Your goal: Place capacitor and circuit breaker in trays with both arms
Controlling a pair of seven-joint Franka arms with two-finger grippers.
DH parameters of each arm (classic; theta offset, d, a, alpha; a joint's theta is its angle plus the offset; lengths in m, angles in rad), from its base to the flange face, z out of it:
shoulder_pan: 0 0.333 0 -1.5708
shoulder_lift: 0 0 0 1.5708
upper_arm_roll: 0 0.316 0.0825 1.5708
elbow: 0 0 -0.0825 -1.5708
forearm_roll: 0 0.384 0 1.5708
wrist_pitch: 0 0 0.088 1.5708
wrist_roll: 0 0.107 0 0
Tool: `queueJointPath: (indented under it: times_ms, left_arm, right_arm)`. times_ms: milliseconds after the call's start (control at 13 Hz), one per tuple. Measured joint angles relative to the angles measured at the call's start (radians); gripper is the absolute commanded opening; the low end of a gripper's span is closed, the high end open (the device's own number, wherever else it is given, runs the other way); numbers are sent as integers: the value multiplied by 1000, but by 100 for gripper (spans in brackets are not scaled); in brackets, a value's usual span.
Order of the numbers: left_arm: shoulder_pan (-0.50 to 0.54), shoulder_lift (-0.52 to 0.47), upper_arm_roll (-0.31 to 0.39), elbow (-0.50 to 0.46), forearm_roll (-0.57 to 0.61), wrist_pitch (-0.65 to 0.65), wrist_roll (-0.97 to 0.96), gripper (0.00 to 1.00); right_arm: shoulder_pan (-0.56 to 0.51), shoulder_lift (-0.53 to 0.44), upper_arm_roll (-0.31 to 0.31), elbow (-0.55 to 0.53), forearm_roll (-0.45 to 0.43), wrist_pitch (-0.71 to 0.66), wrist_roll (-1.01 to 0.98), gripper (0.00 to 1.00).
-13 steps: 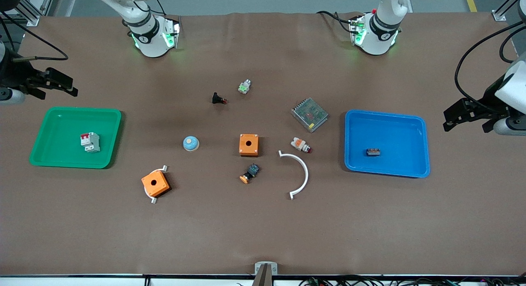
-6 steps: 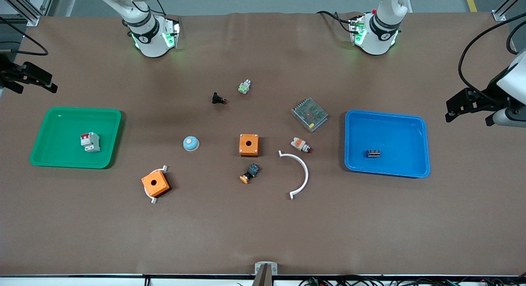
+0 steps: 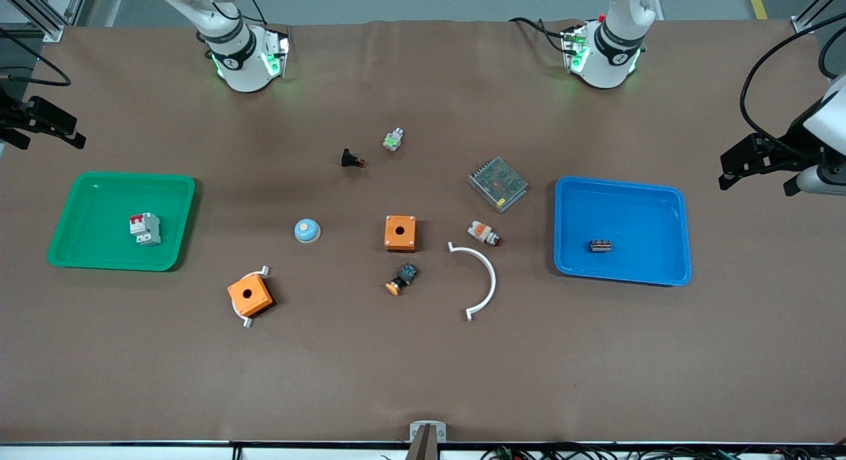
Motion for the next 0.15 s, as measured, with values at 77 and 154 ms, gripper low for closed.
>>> queueJointPath:
  times_ms: [77,154]
  left_arm:
    - [0,0,0,0,0,0,0,100]
    - [0,0,0,-1,0,0,0,100]
  right_arm:
    - [0,0,0,0,0,1,0,100]
    - [0,0,0,0,0,2,0,100]
